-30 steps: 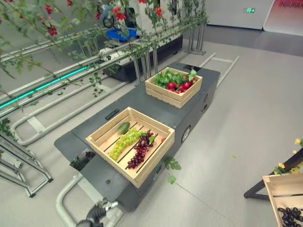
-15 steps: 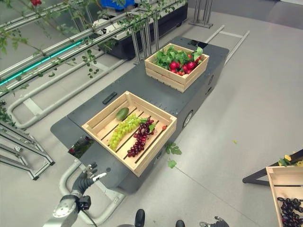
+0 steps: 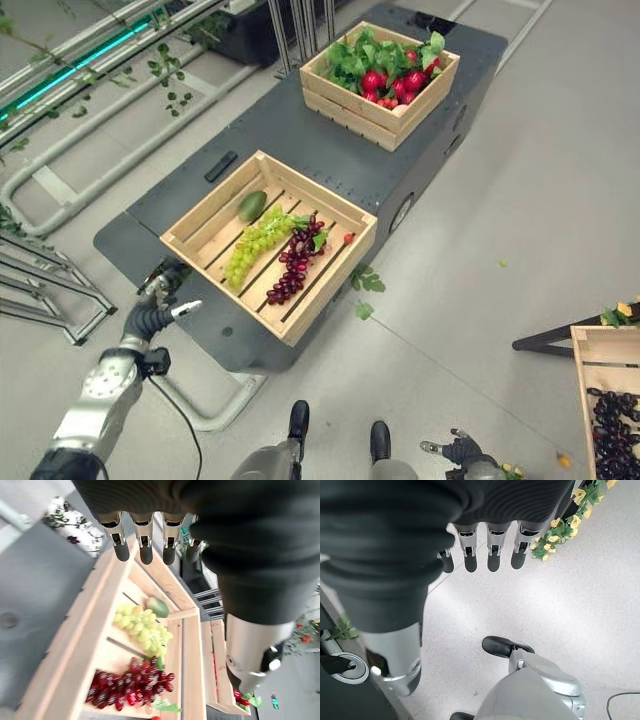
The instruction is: Pick up the fruits from the basket on one side to the basket on the other side
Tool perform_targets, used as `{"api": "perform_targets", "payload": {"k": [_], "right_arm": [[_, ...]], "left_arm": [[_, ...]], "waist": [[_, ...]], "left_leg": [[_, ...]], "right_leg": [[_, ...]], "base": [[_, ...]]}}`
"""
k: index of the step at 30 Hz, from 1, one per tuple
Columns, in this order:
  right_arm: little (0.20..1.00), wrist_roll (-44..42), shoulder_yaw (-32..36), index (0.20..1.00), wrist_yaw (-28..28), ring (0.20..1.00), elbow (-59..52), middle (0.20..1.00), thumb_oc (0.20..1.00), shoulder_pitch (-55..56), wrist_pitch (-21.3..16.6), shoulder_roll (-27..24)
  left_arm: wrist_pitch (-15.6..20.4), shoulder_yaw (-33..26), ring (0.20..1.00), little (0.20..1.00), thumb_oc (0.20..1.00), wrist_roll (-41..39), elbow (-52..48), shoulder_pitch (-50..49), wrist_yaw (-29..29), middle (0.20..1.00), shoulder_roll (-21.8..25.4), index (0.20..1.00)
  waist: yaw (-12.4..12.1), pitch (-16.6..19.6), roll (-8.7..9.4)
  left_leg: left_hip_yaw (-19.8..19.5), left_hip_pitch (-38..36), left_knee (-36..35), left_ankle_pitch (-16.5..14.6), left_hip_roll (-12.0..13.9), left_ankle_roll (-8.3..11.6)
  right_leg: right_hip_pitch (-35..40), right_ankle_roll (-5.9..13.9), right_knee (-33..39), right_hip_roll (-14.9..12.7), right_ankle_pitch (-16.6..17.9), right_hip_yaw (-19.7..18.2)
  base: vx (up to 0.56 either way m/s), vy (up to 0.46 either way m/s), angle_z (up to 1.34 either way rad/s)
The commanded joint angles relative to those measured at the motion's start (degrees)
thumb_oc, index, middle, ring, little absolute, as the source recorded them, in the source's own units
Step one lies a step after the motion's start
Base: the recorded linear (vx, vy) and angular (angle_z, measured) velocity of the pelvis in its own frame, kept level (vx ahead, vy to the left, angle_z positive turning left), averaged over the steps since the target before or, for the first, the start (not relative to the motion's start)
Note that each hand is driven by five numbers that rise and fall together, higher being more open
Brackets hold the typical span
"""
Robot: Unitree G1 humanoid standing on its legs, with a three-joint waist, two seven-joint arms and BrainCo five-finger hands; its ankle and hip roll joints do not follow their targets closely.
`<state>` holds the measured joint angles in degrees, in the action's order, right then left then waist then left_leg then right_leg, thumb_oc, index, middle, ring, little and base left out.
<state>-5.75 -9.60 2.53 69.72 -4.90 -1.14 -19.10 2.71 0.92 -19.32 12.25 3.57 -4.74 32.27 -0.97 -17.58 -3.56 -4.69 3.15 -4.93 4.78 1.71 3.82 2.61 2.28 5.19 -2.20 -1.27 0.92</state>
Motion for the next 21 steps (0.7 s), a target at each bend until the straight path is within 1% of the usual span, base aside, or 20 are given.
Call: {"api": "perform_targets", "payload": {"k": [1,4,6,7,8,10,11,12,13,14,16,18,19,20,21], "right_arm": [[1.0,-1.22,-1.79,1.0,0.06,1.0,-0.45,1.0,1.0,-0.97,0.3,-0.6],[1.0,-1.63,-2.04,1.0,0.05,1.0,-0.38,1.0,1.0,-1.37,0.35,-0.63],[1.0,-1.8,-2.41,1.0,0.02,1.0,-0.21,1.0,1.0,-1.65,0.43,-0.75],[1.0,-1.8,-2.35,1.0,0.02,1.0,-0.2,1.0,1.0,-1.69,0.43,-0.71],[1.0,-2.18,-2.69,1.0,0.02,1.0,-0.14,1.0,1.0,-2.21,0.49,-0.97],[1.0,-2.36,-2.78,1.0,0.0,1.0,-0.15,1.0,1.0,-2.49,0.46,-1.06],[1.0,-2.87,-3.15,1.0,-0.02,1.0,-0.05,1.0,1.0,-3.02,0.51,-1.32],[1.0,-3.01,-3.46,1.0,-0.01,1.0,0.06,1.0,1.0,-3.34,0.58,-1.48],[1.0,-3.01,-3.3,1.0,-0.01,1.0,0.08,1.0,1.0,-3.38,0.58,-1.43],[1.0,-3.42,-3.72,1.0,0.09,1.0,0.18,1.0,1.0,-3.76,0.54,-1.5],[1.0,-3.98,-3.78,1.0,0.31,1.0,0.08,1.0,1.0,-4.01,0.44,-1.59],[1.0,-4.47,-3.94,1.0,0.58,1.0,0.0,1.0,1.0,-4.13,0.23,-1.57],[1.0,-4.46,-3.91,1.0,0.58,1.0,0.0,1.0,1.0,-4.13,0.23,-1.56],[1.0,-5.02,-4.09,1.0,0.9,1.0,-0.14,1.0,1.0,-4.35,0.01,-1.71],[1.0,-5.12,-4.09,1.0,1.04,1.0,-0.08,1.0,1.0,-4.34,0.01,-1.75]], "left_arm": [[3.07,-1.84,1.0,1.0,1.0,0.24,-2.67,4.47,-1.94,1.0,3.65,1.0],[2.72,-0.86,1.0,1.0,1.0,1.32,-2.71,7.45,-2.02,1.0,5.89,1.0],[2.25,0.37,1.0,1.0,1.0,2.46,-1.9,10.71,-1.95,1.0,8.64,1.0],[2.29,0.47,1.0,1.0,1.0,2.45,-1.78,10.88,-1.95,1.0,8.68,1.0],[1.85,2.15,1.0,1.0,1.0,3.47,-0.42,14.43,-1.91,1.0,10.81,1.0],[1.69,3.41,1.0,1.0,1.0,3.8,0.92,16.83,-1.96,1.0,11.78,1.0],[1.1,6.26,1.0,1.0,1.0,4.79,3.79,21.22,-1.43,1.0,13.84,1.0],[0.69,8.34,1.0,1.0,1.0,4.71,6.19,24.24,-1.18,1.0,14.55,1.0],[0.8,8.66,1.0,1.0,1.0,4.65,6.48,24.67,-1.19,1.0,14.55,1.0],[0.39,11.75,1.0,1.0,1.0,6.64,9.76,29.44,-1.56,1.0,15.92,1.0],[-0.07,15.61,1.0,1.0,1.0,9.73,12.96,34.42,-1.49,1.0,16.95,1.0],[-0.37,18.39,1.0,1.0,1.0,12.05,15.58,37.56,-2.16,1.0,17.2,1.0],[-0.36,18.43,1.0,1.0,1.0,12.05,15.61,37.61,-2.16,1.0,17.19,1.0],[-0.87,20.81,1.0,1.0,1.0,13.73,18.54,40.56,-2.74,1.0,16.87,1.0],[-1.04,21.86,1.0,1.0,1.0,14.26,20.1,41.98,-2.95,1.0,16.81,1.0]], "waist": [[-0.16,0.6,1.89],[0.15,0.32,1.79],[0.46,0.09,1.72],[0.41,0.06,1.75],[0.84,-0.32,1.54],[0.95,-0.59,1.42],[1.4,-0.97,1.08],[1.72,-1.19,0.88],[1.58,-1.23,0.9],[2.07,-1.6,0.56],[2.41,-2.04,0.33],[2.76,-2.35,0.06],[2.72,-2.36,0.07],[3.3,-2.87,-0.17],[3.41,-3.0,-0.27]], "left_leg": [[0.19,2.94,2.87,-4.71,-3.37,-1.59],[0.21,3.47,3.0,-4.62,-3.44,-1.58],[0.3,3.83,3.0,-4.47,-3.43,-1.53],[0.29,3.86,3.02,-4.46,-3.43,-1.53],[0.38,4.28,3.04,-4.3,-3.47,-1.5],[0.41,4.61,3.11,-4.17,-3.5,-1.48],[0.56,5.17,3.24,-3.89,-3.57,-1.41],[0.64,5.45,3.28,-3.74,-3.58,-1.36],[0.62,5.5,3.3,-3.74,-3.58,-1.36],[0.86,6.02,3.37,-3.5,-3.68,-1.32],[1.05,6.66,3.58,-3.3,-3.72,-1.3],[1.3,7.17,3.7,-3.13,-3.72,-1.3],[1.31,7.17,3.7,-3.14,-3.72,-1.3],[1.56,7.78,3.96,-3.0,-3.74,-1.31],[1.67,8.05,4.11,-2.99,-3.77,-1.31]], "right_leg": [[-7.81,4.44,-0.72,-1.55,3.62,-0.19],[-8.38,4.43,-0.74,-1.51,3.79,-0.35],[-8.76,4.47,-0.74,-1.53,3.94,-0.35],[-8.78,4.47,-0.74,-1.53,3.94,-0.34],[-9.4,4.52,-0.81,-1.62,4.19,-0.44],[-9.76,4.53,-0.85,-1.66,4.33,-0.52],[-10.4,4.55,-0.9,-1.66,4.61,-0.61],[-10.82,4.56,-0.95,-1.7,4.82,-0.61],[-10.85,4.56,-0.96,-1.7,4.83,-0.59],[-11.47,4.63,-1.0,-1.71,5.13,-0.62],[-12.1,4.7,-1.03,-1.77,5.43,-0.73],[-12.67,4.74,-1.06,-1.77,5.6,-0.95],[-12.68,4.74,-1.06,-1.77,5.6,-0.95],[-13.36,4.8,-1.09,-1.76,5.78,-1.19],[-13.61,4.81,-1.12,-1.79,5.88,-1.32]], "base": [[0.0,0.0,0.0],[0.0,0.0,0.0],[0.0,0.0,0.0],[-0.03,-0.005,-0.01],[0.0,0.0,0.0],[-0.03,0.004,0.0],[-0.04,0.007,0.03],[-0.03,0.006,0.05],[0.0,0.0,0.0],[0.0,0.0,0.0],[-0.02,0.004,-0.01],[-0.02,0.007,-0.06],[-0.03,0.006,-0.15],[-0.02,0.004,-0.13],[-0.03,0.005,-0.11]]}}
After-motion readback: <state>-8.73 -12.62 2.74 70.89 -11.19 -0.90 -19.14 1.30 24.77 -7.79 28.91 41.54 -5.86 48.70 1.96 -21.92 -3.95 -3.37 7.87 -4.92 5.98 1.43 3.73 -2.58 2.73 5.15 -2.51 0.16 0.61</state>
